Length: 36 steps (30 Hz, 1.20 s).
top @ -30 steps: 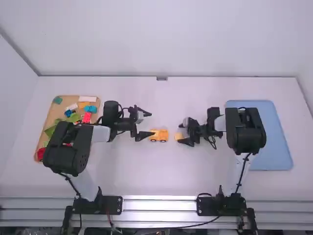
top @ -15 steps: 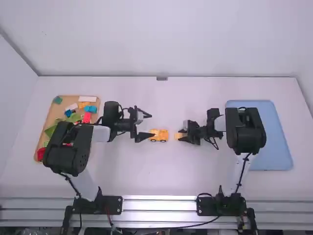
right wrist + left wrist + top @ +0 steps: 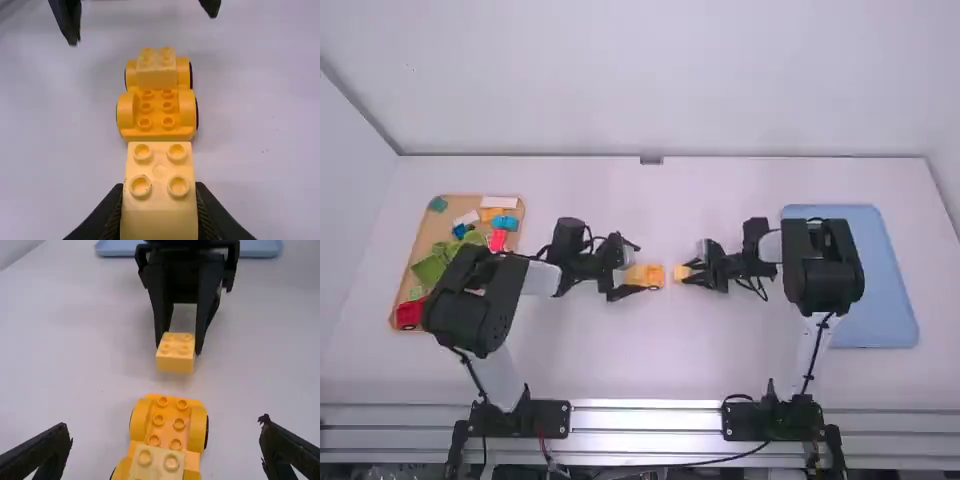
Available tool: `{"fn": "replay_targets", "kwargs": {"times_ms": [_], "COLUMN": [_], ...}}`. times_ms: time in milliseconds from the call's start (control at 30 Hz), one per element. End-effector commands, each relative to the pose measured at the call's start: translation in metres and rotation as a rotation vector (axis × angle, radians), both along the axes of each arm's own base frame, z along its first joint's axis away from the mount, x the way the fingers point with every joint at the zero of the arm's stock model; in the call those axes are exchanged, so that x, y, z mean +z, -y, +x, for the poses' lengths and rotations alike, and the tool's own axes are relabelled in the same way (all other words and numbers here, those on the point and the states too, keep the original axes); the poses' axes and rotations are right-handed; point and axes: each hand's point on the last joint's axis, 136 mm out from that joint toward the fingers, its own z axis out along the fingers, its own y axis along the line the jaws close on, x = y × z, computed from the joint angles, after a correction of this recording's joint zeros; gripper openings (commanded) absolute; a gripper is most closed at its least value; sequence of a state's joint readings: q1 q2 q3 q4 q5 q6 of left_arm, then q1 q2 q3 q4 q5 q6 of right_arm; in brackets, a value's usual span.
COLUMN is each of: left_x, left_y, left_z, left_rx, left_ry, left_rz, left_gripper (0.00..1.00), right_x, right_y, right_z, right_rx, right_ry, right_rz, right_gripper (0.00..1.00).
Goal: Assemble lego blocks to make yellow taxi
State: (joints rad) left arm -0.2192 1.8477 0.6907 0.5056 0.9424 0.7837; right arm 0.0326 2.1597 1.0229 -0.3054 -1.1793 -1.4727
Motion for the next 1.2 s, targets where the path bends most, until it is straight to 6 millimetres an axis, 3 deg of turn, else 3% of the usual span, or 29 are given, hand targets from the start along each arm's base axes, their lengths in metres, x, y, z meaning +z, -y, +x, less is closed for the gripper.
{"fn": "replay_targets", "kwargs": {"times_ms": [0,167,400,633,1167], "left_x": [-0.006,-0.017,-0.020,-0.034,-0.050], "left_y": [-0.004,-0.001,-0.001,0.003,0.013], "left_z": [0.001,-0.014,-0.014,-0.006,0.008], "left_rx": [0.011,-0.051,-0.066,-0.080,-0.122], "left_ry": [0.006,-0.001,0.019,0.010,-0.054], "left_rz": [0.020,0.063,0.072,0.051,0.017], "left_gripper": [0.99,0.99,0.99,0.99,0.99], "right_x": [0.011,0.037,0.067,0.075,0.099], "right_y": [-0.003,-0.003,-0.010,-0.024,-0.026], "right_z": [0.009,0.002,-0.014,-0.009,0.015], "right_rx": [0.015,0.099,0.251,0.281,0.236], "right_ry": [0.020,0.055,0.111,0.120,0.126], "right_rz": [0.039,0.062,0.054,0.049,0.026], "right_gripper": [0.24,0.24,0.24,0.23,0.17]}}
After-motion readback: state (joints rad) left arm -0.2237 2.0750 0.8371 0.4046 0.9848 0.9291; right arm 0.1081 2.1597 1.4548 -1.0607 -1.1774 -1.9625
